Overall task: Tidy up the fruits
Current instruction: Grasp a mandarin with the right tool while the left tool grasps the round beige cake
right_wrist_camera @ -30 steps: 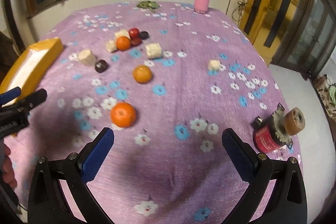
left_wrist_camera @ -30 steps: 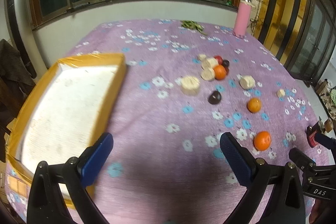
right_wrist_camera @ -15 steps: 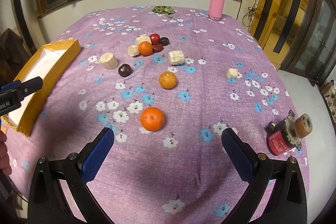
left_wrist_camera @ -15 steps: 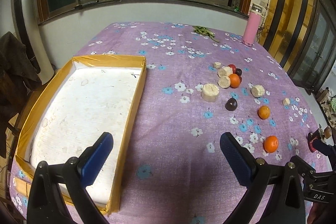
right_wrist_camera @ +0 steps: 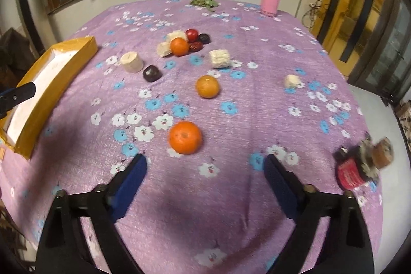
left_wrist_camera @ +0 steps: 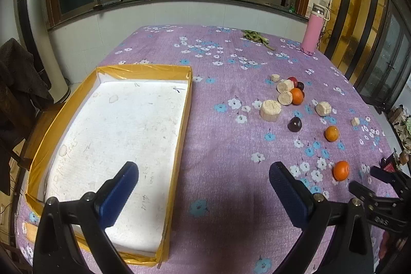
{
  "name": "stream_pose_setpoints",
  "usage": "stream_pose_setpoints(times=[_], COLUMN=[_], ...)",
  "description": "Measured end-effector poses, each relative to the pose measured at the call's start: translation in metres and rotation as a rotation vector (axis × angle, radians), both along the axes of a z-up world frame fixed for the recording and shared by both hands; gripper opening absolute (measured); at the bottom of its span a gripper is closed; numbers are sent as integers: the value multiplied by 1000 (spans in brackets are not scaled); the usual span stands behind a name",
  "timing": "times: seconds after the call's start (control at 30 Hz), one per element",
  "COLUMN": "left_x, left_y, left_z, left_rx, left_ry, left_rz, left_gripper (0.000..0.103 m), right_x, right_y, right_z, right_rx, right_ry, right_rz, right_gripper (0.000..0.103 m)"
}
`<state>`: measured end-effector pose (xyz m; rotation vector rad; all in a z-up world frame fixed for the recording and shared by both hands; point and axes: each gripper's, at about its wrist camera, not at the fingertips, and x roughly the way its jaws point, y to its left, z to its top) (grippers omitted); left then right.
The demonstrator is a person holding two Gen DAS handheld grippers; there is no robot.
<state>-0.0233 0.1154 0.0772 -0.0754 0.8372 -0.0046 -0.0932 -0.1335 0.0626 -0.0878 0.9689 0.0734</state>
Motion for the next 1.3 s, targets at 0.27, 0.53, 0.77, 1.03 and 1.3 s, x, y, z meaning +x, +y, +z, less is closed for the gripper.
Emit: stream_pose_setpoints(times=[0.27,0.53,0.77,1.03,1.3], left_x=[-4,8,43,111,144], left_y=[-4,-24,-62,-98,-105], left_z=[-3,-3,-4,-19,-43], left_rx=[21,23,21,19,-47], left_ry=[21,37,73,138,186], left_rz=[-26,-91,-174,-206,-174], left_gripper=[103,103,103,103,78], right_x=[27,34,27,16,13], right_y=[3,2,-10,-25,-35], right_z=[-22,-31,-17,-7,-4], right_rx=[20,71,81,81,130], right_ry=[65,96,67,59,66], right_rz=[18,42,20,10,23], right_gripper=[60,33,33,33,33])
